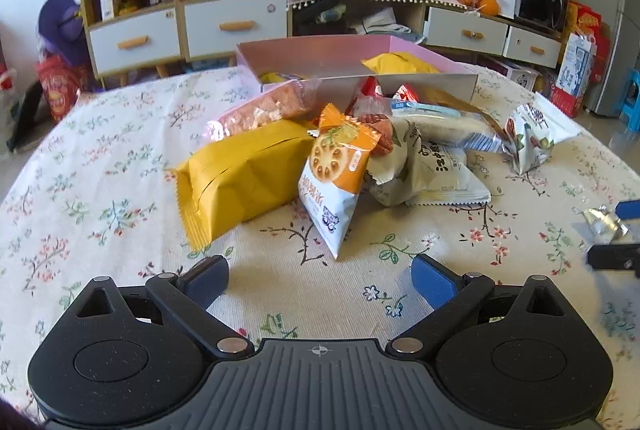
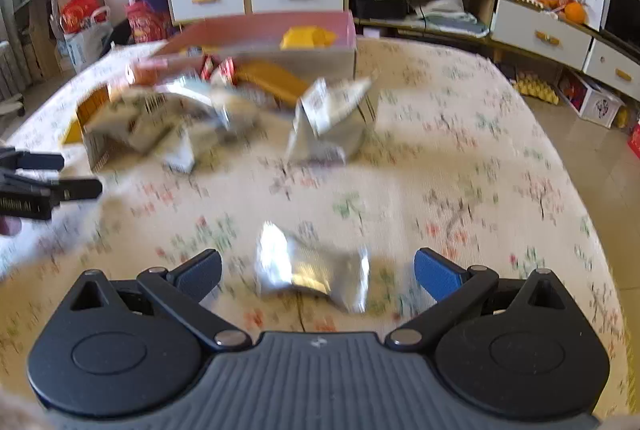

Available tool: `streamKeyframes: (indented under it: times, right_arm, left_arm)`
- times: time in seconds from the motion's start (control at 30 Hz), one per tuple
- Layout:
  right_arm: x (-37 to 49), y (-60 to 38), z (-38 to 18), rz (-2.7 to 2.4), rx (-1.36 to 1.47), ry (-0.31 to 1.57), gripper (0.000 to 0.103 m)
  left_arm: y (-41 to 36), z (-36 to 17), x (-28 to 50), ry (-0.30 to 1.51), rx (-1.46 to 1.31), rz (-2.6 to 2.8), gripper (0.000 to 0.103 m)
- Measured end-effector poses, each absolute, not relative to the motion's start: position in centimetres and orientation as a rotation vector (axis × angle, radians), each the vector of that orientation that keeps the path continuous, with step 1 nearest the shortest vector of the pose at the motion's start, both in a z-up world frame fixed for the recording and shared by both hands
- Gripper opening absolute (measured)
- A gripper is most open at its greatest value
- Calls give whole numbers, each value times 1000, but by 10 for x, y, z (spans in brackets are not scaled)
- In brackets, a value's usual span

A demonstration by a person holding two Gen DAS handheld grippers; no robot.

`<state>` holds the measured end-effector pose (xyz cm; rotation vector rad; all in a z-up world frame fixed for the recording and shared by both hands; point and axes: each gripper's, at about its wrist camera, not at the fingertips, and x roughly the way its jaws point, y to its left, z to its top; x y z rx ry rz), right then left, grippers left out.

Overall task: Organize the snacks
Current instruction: 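Grasp a silver foil candy with right tool while left tool grasps orange stick pack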

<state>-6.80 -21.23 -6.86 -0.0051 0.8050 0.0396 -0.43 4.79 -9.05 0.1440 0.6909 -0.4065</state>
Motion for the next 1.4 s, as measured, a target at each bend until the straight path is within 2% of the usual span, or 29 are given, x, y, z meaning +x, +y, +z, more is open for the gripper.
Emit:
streamKeyframes:
  times: [0.3, 0.47, 0.63, 0.97, 1.17, 1.3, 1.4]
  right_arm:
    - [-76, -211, -70, 42, -3, 747, 103]
    - [-74, -213, -70, 51, -8, 767, 102]
    - [-75, -209, -69, 75, -17, 760, 89]
    - [-75, -203, -64, 115, -34, 739, 57]
    - [-76, -199, -64, 132, -56, 731, 47]
    - [-77, -195, -63, 137, -74, 726, 40]
    - [-75, -194, -62, 141, -80, 725, 38]
  left_arm:
    - [39, -91, 7, 680, 139, -380, 98]
    - [38, -87, 15, 678, 124, -370, 87]
    - [38, -83, 23, 682, 91, -363, 67]
    - [40, -77, 25, 686, 74, -387, 42]
    - [41, -72, 26, 687, 67, -395, 31]
    - [39, -67, 23, 670, 92, -383, 11]
    - [37, -64, 19, 645, 123, -382, 10]
